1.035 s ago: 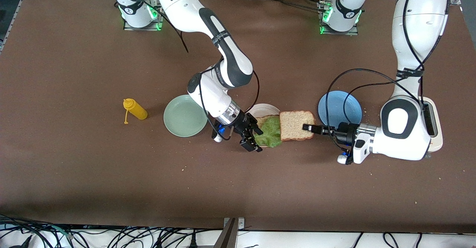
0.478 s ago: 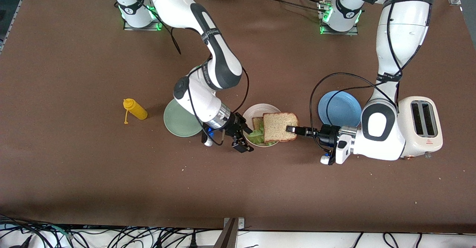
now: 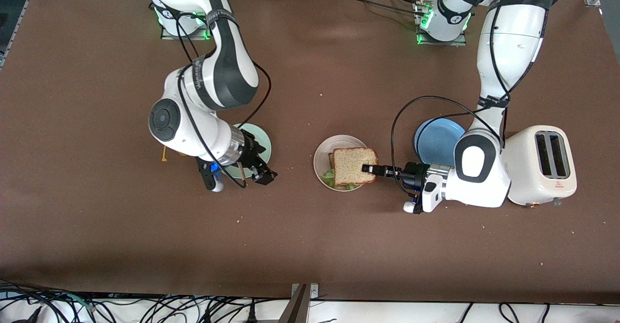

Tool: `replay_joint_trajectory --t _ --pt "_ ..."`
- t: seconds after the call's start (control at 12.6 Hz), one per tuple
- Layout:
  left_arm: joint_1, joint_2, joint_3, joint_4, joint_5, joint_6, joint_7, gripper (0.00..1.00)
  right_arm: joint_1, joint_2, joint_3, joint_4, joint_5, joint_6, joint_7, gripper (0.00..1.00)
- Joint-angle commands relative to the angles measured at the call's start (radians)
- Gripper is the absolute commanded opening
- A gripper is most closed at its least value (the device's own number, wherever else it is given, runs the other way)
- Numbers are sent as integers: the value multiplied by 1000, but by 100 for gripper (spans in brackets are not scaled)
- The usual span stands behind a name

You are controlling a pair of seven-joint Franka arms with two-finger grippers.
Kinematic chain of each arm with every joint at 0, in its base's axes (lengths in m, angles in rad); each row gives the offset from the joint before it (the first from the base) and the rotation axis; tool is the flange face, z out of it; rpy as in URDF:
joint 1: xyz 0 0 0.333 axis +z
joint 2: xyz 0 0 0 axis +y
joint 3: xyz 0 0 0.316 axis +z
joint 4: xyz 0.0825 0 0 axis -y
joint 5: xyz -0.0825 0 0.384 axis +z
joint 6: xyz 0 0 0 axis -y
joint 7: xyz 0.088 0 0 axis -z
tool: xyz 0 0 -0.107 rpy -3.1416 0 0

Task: Make sandwich in beige plate with both arms
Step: 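Lay the toast on the lettuce while the right gripper withdraws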

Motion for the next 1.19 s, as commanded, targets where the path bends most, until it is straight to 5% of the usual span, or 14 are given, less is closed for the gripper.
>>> replay_joint_trajectory --t 0.0,0.32,0.48,0.56,0.64,1.11 --pt "-34 23 9 26 -52 8 17 0 20 -57 -104 -40 -45 -157 -221 86" --pt "-49 43 11 17 -37 8 23 6 37 -60 -230 -37 -159 -229 -656 99" --pt "-49 44 11 14 -37 8 37 43 40 -60 -235 -37 -238 -221 -798 99" --pt "-49 49 13 13 -37 8 37 83 41 -60 -240 -37 -249 -221 -842 99" --pt "-48 50 13 12 -37 6 35 100 41 -60 -253 -37 -245 -221 -863 99" --pt "-13 38 25 17 98 6 17 100 5 -62 -264 -12 -240 -207 -1025 99"
